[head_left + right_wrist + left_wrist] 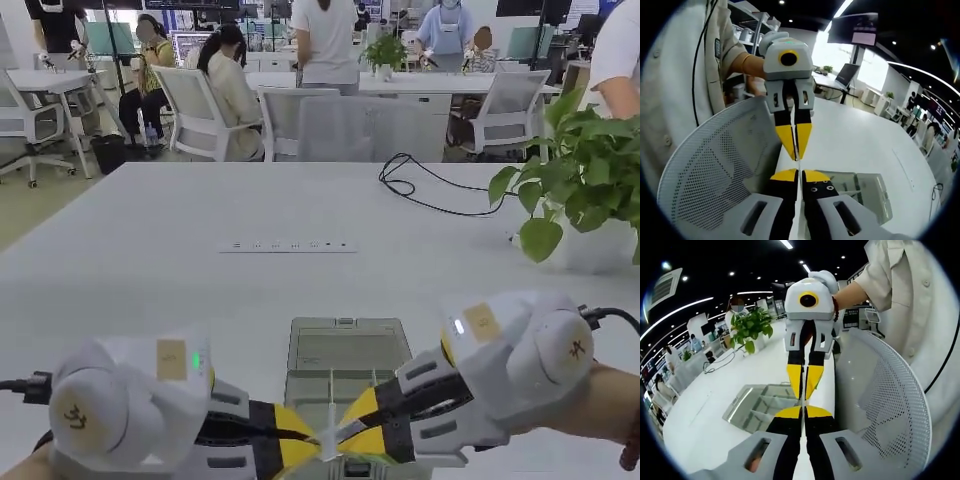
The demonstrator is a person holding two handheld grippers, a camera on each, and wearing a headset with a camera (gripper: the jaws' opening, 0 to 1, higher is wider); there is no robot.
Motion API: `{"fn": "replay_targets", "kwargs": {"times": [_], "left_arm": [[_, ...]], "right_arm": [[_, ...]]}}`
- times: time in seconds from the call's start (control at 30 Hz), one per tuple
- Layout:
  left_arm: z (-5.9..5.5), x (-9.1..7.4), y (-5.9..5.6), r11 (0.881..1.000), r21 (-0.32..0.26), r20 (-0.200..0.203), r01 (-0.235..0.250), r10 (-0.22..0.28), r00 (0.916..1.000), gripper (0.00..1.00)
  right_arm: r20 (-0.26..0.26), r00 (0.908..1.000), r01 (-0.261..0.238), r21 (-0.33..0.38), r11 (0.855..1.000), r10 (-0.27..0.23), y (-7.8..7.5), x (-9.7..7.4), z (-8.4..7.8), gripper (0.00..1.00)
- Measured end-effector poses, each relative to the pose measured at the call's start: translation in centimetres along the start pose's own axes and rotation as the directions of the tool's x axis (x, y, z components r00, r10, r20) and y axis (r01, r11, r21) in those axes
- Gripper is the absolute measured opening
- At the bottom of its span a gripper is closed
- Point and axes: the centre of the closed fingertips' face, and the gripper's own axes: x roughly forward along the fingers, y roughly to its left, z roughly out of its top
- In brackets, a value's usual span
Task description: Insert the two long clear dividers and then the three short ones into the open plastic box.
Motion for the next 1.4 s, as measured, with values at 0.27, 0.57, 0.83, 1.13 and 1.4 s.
{"fn": "replay_targets", "kwargs": {"times": [0.27,0.57,0.83,1.13,1.4], "left_arm": [[-0.2,0.1,0.1,0.999,-0.032,-0.007,-0.011,0.01,0.9999,0.0],[-0.7,0.0,0.6,0.992,-0.108,-0.018,-0.067,0.065,0.9977,0.12],[-1.1,-0.2,1.5,0.978,-0.165,-0.014,-0.129,0.129,0.9916,0.23],[-1.0,-0.6,2.4,0.938,-0.294,0.049,-0.183,0.206,0.9773,0.31],[-0.9,-0.7,3.1,0.898,-0.385,0.082,-0.212,0.262,0.9617,0.4]], "right_arm": [[-0.011,0.9999,-0.012,0.0,1.0,0.012,0.3,0.1,-0.1,0.03],[-0.032,0.9995,0.004,0.011,1.0,-0.004,0.1,0.0,-0.2,0.02],[-0.042,0.9979,0.052,0.057,0.997,-0.05,-1.2,-0.2,-0.1,0.02],[-0.079,0.9866,0.151,0.108,0.983,-0.142,-3.5,-0.7,-0.3,0.02],[-0.116,0.9768,0.196,0.136,0.971,-0.181,-5.3,-0.6,-1.0,0.02]]}}
